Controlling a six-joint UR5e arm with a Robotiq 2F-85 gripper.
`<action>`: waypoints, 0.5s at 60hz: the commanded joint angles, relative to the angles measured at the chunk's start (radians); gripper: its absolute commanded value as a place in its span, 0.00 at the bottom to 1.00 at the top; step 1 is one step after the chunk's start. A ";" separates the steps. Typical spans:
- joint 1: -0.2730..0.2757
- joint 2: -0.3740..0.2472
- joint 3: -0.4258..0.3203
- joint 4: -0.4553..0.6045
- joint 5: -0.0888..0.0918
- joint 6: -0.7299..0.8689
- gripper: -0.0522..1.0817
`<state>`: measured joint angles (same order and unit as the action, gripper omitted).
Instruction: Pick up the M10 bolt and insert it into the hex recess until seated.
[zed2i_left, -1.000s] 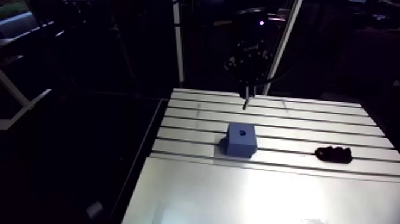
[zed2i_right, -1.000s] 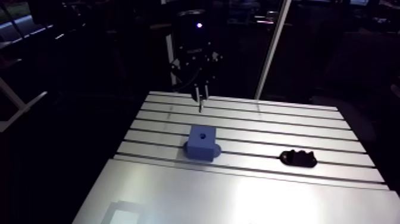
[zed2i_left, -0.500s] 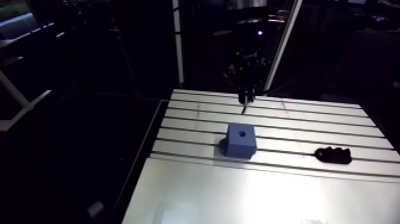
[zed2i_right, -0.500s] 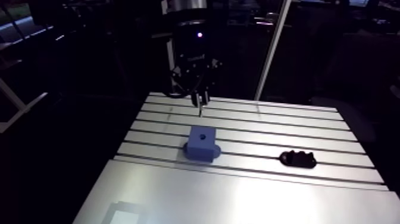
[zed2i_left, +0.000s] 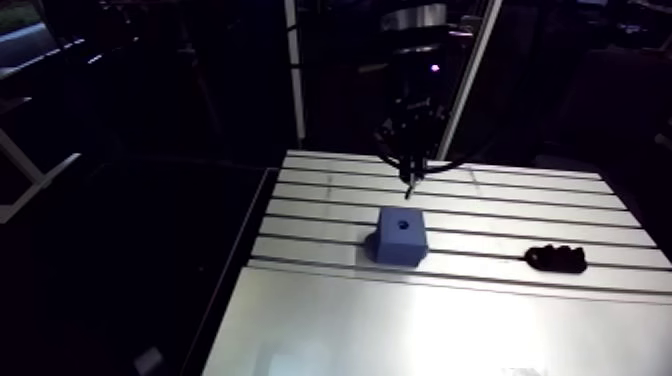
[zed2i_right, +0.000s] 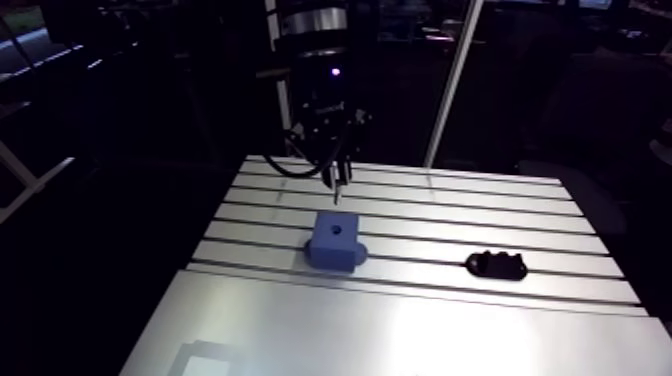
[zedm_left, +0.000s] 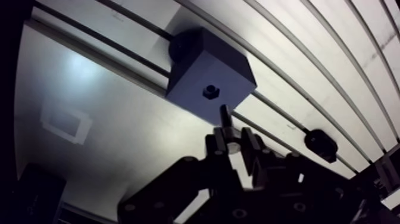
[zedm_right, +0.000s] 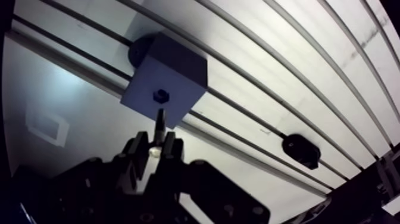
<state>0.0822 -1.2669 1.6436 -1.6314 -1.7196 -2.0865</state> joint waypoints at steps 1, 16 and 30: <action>-0.001 -0.002 0.024 -0.015 0.001 -0.001 1.00; -0.001 -0.001 0.039 -0.018 0.001 -0.001 1.00; -0.001 -0.001 0.053 -0.038 0.001 -0.001 1.00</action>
<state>0.0814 -1.2683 1.6844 -1.6580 -1.7189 -2.0871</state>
